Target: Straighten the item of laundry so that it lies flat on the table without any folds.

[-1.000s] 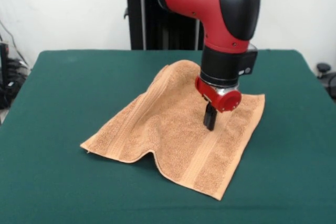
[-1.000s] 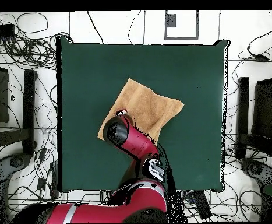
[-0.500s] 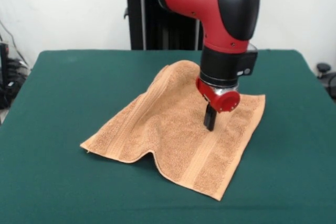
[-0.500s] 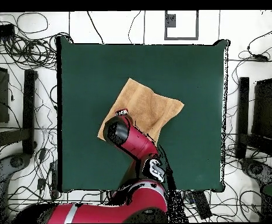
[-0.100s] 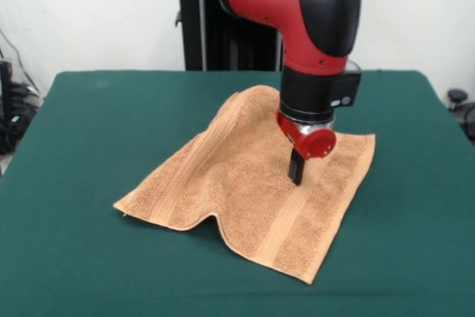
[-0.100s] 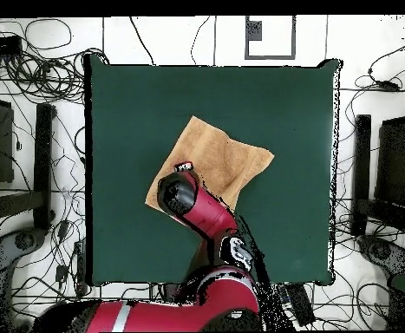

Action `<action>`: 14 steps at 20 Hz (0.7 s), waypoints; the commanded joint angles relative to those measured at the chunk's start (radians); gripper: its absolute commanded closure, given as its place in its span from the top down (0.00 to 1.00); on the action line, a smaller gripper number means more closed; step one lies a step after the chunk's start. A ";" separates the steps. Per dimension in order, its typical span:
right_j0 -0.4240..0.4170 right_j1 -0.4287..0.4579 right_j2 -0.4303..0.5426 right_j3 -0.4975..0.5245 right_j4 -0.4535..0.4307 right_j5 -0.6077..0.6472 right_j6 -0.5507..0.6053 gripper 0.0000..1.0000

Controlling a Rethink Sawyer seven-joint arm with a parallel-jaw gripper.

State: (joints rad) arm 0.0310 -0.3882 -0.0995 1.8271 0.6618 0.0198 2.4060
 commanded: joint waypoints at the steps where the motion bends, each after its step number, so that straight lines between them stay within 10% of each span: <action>1: 0.169 0.109 0.117 -0.087 0.186 0.120 0.353 0.00; 14: 0.366 0.176 -0.102 -0.267 0.291 0.365 0.543 0.00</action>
State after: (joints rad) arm 0.3424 -0.2855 -0.2649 1.6755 0.8897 0.1680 2.5737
